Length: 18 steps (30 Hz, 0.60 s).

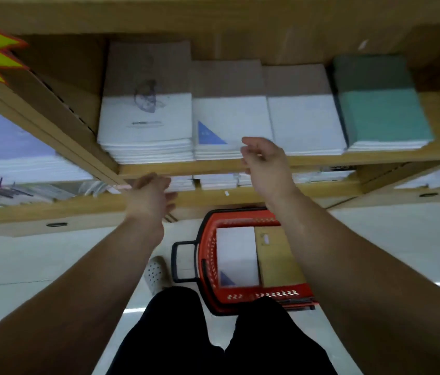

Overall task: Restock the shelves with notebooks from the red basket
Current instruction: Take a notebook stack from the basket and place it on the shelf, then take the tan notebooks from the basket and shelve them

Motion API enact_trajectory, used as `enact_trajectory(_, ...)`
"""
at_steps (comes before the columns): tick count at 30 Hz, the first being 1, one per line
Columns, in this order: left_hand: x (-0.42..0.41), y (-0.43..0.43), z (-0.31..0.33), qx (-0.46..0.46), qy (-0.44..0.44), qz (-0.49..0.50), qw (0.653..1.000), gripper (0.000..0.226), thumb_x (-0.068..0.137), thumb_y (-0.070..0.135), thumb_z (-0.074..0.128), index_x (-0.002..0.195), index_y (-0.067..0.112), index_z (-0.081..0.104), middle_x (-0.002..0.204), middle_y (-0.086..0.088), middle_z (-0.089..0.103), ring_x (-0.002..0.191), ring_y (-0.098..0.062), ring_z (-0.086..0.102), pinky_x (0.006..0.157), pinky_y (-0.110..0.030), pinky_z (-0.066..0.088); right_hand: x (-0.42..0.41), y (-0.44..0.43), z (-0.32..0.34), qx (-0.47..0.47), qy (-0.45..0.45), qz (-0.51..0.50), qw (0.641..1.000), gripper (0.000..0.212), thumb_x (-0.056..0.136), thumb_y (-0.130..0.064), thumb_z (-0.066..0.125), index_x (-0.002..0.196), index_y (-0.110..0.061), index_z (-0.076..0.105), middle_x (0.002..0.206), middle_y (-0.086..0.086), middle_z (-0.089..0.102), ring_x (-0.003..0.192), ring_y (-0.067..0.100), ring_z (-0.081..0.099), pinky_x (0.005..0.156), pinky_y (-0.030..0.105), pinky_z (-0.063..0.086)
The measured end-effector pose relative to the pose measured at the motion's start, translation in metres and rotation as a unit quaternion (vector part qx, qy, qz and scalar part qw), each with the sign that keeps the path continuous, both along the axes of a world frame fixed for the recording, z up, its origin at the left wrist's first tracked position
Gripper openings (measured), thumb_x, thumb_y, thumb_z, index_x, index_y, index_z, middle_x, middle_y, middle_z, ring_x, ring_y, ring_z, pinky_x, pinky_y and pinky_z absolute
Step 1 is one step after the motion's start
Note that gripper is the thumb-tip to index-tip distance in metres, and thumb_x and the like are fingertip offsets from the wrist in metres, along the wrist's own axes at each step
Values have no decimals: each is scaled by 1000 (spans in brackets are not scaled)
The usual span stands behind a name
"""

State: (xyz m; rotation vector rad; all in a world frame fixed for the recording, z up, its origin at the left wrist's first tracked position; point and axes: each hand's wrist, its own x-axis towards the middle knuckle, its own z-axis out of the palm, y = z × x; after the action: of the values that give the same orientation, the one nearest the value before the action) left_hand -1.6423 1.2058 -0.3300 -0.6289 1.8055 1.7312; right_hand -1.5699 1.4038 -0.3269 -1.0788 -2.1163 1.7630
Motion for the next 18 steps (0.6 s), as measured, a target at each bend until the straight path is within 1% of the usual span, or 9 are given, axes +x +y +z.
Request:
enact_trajectory(2, 26, 10, -11, -6, -17, -24, 1000, 33, 99, 8, 55, 132, 10, 57, 113, -13, 68, 78, -26, 66, 73, -36, 51, 43, 12, -16, -2, -33, -11, 999, 21, 100, -14, 58, 116, -23, 70, 104, -4, 68, 98, 20, 70, 85, 36, 56)
enact_trajectory(5, 76, 23, -37, -28, -45, -92, 994, 31, 87, 9, 69, 117, 15, 64, 74, -1, 74, 71, -29, 65, 68, -37, 51, 100, 25, -43, -1, -124, -20, 992, 23, 101, -16, 57, 120, -23, 69, 101, -9, 66, 83, 8, 65, 65, 11, 50)
enact_trajectory(6, 86, 25, -47, -42, -55, -121, 990, 33, 80, 14, 72, 113, 20, 67, 72, 1, 75, 72, -30, 67, 72, -41, 54, 116, 27, -52, -8, -152, -21, 988, 22, 101, -16, 57, 119, -22, 69, 100, -9, 66, 78, 5, 63, 60, 11, 49)
enact_trajectory(7, 93, 27, -56, -49, -63, -150, 986, 33, 78, 18, 73, 110, 25, 68, 79, -1, 78, 76, -31, 71, 78, -46, 57, 131, 29, -62, -15, -174, -23, 984, 21, 101, -16, 58, 117, -21, 71, 98, -7, 68, 75, 7, 63, 62, 17, 52)
enact_trajectory(9, 100, 30, -73, -55, -66, -192, 978, 32, 85, 18, 71, 115, 27, 67, 100, -9, 77, 88, -31, 74, 85, -49, 58, 154, 30, -83, -20, -206, -34, 978, 17, 98, -20, 62, 111, -22, 73, 99, -4, 72, 75, 16, 67, 67, 32, 53)
enact_trajectory(12, 108, 38, -99, -77, -54, -258, 962, 37, 94, 19, 63, 130, 25, 61, 112, -7, 72, 96, -27, 72, 91, -46, 58, 175, 30, -110, -23, -250, -43, 967, 26, 94, -27, 65, 120, -26, 71, 114, 0, 72, 94, 20, 70, 84, 39, 60)
enact_trajectory(13, 110, 42, -107, -88, -44, -281, 955, 38, 96, 19, 62, 133, 23, 59, 116, -6, 71, 99, -26, 70, 94, -47, 56, 180, 31, -119, -28, -257, -43, 965, 29, 94, -28, 65, 123, -28, 69, 117, 1, 71, 97, 20, 69, 86, 42, 60)
enact_trajectory(16, 119, 57, -140, -99, -25, -311, 945, 39, 98, 17, 62, 136, 13, 56, 133, -8, 62, 118, -30, 63, 101, -43, 50, 195, 43, -146, -40, -275, -17, 961, 35, 96, -31, 65, 130, -29, 64, 124, 0, 66, 96, 17, 68, 80, 38, 60)
enact_trajectory(18, 130, 72, -166, -110, -28, -321, 940, 32, 98, 18, 62, 130, 19, 60, 137, -9, 60, 121, -29, 61, 100, -43, 50, 203, 57, -171, -47, -279, -2, 959, 38, 95, -34, 65, 132, -30, 62, 127, 0, 65, 99, 16, 68, 83, 40, 60)
